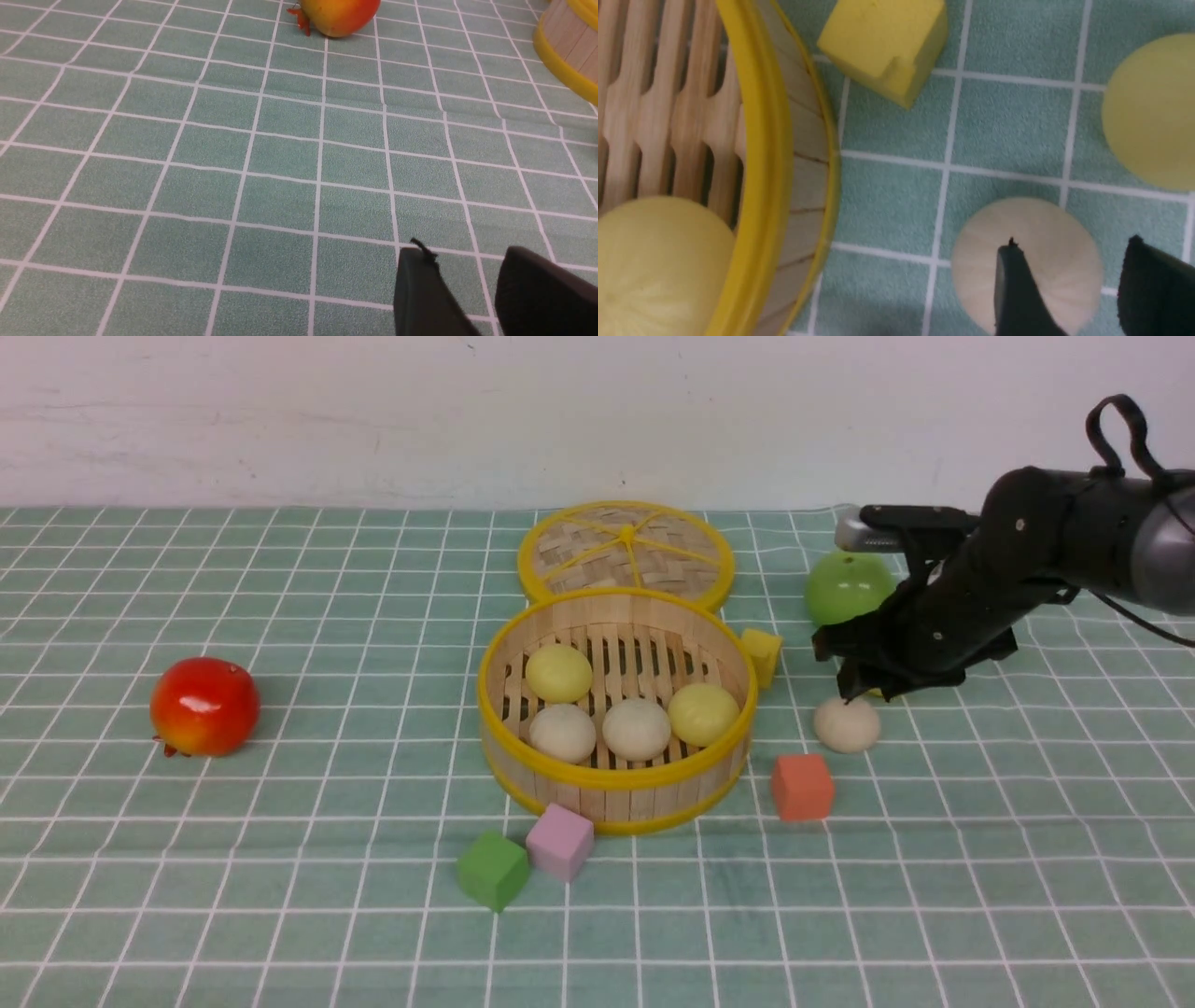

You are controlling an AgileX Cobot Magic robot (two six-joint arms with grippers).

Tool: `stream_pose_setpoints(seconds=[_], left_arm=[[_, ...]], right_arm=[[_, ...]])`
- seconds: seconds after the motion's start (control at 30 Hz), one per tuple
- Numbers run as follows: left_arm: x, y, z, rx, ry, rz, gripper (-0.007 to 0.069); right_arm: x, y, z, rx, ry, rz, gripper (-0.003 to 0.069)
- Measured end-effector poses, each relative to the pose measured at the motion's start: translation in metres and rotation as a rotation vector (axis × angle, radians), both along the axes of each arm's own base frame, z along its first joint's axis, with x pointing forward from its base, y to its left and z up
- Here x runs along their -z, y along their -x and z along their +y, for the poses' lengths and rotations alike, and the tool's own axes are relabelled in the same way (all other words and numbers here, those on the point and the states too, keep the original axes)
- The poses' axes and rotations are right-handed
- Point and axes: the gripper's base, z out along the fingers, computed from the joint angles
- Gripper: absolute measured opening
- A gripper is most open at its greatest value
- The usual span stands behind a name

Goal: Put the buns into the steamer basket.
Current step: Use the right arm to grab a steamed stuffed bun

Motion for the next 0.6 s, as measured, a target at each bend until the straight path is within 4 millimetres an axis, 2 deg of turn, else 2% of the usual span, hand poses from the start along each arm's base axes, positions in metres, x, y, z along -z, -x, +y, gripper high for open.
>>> stream_pose_setpoints(seconds=[0.23,0.33,0.5,0.6], left_arm=[[0.0,0.0,0.0,0.0,0.0,0.0,0.0238],[0.0,0.0,0.0,0.0,0.0,0.0,0.0238],[0.0,0.0,0.0,0.0,0.0,0.0,0.0238],[0.0,0.0,0.0,0.0,0.0,0.0,0.0238]], right_arm=[[0.009,-0.003,0.001,0.009,-0.013,0.01,0.0298],[0.016,-0.003,0.001,0.007,-0.01,0.033,0.025],[0.018,-0.003,0.001,0.006,-0.009,0.04,0.0038],[0.018,-0.003,0.001,0.005,-0.009,0.045,0.0002]])
